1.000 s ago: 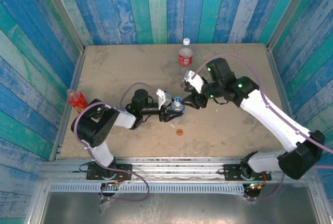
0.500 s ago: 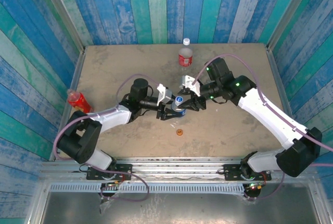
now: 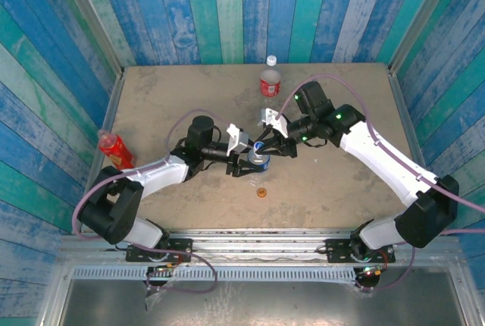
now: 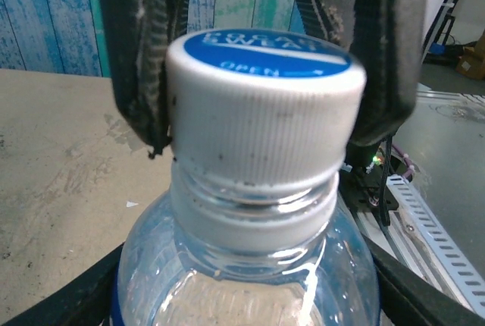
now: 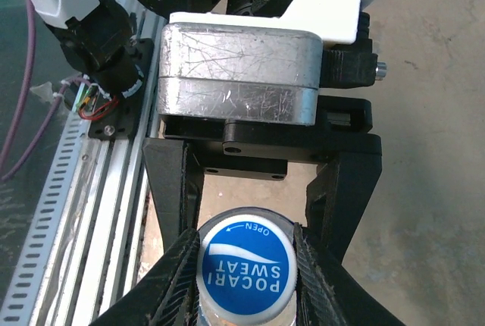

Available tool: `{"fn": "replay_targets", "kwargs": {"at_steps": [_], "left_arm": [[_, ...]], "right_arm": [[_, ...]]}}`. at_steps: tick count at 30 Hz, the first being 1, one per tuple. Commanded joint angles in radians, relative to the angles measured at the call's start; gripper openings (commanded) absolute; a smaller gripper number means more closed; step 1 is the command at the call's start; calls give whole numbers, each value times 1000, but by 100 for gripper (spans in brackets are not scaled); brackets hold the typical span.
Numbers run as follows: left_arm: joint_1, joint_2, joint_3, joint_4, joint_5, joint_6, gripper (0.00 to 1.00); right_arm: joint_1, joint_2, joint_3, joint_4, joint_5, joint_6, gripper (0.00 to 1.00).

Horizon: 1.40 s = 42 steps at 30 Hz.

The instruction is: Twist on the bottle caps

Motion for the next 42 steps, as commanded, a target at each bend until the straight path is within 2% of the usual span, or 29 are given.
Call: {"fn": "replay_targets", "kwargs": {"at_steps": [1, 7, 13, 15, 20, 23, 28, 31, 35, 38, 42], "left_arm": [[-1, -85, -9, 73, -59, -31, 65], [-1, -117, 18, 131, -251, -76, 65], [-1, -122, 61, 188, -493, -130, 64], [-1, -116, 75, 208, -557, -140, 64], [-1, -79, 120, 200, -611, -130, 63], [-1, -80, 118, 210, -632, -132, 63], [-1, -104, 91, 183, -637, -113, 63], [-1, -113, 67, 170, -641, -97, 63], [-1, -132, 22, 165, -619, -83, 63], [-2, -149, -6, 157, -581, -76, 64], [0, -162, -29, 124, -491, -50, 65]], "right_arm": [[1, 6, 13, -65, -14, -12, 31], [14, -12, -30, -39, 98, 105, 34], [48, -45, -136, 134, 399, 419, 32], [64, -30, -157, 178, 473, 581, 28], [161, 25, -159, 215, 686, 762, 29], [166, 35, -168, 253, 726, 836, 29], [165, 25, -134, 272, 717, 769, 32], [165, 3, -102, 279, 653, 677, 40], [160, -57, -107, 290, 672, 576, 55], [145, -117, -140, 292, 661, 525, 60], [120, -191, -177, 295, 575, 424, 62]]}}
